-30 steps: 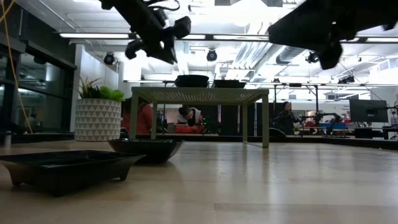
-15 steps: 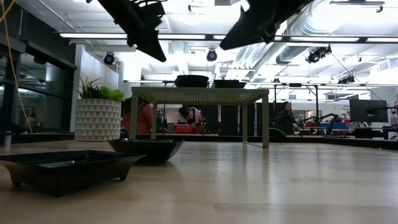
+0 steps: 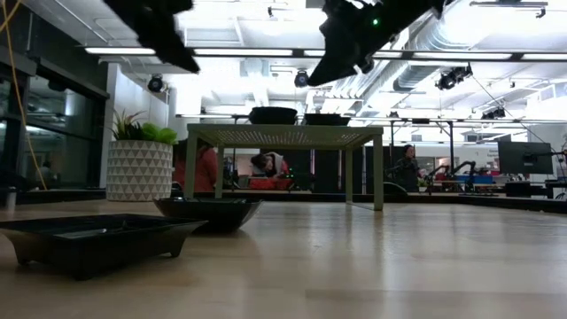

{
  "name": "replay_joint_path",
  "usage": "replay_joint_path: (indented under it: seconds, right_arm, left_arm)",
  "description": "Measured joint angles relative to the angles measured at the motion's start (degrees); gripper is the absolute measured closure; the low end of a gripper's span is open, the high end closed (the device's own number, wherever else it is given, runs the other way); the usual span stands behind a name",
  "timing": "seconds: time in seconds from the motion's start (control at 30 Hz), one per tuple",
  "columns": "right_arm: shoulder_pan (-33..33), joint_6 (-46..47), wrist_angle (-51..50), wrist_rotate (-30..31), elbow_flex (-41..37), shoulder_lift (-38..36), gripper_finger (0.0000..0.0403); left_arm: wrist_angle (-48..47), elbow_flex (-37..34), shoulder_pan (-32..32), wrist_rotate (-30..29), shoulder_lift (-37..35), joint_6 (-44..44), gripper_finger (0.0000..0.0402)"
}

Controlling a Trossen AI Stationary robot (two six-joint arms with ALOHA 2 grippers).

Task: Pick & Place Mini shaped plates
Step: Stack the leaf shaped plate on top of the leaf shaped plate on the shelf

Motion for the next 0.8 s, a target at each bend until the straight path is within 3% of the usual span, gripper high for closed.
replay_joint_path:
  seconds: [0.23,0.4,0.8]
  right_arm:
    - [-5.6,-2.1,2.7,-5.6,0.0,2.6,0.0332]
    - [-9.1,-2.1,4.6,-9.9,1.4,6.3,0.0332]
    - [-9.1,-6.7,1.1,-8.2,5.6,9.8,0.0332]
  left_arm:
    - [7.7,-12.7,-5.8,0.8,-17.9,-4.5,0.0348]
    - [14.0,-19.8,-10.3,-1.8,-26.8,-5.8,0.0348]
    - [14.1,-24.1,-13.1,-3.9,-31.6,-8.0,0.0348]
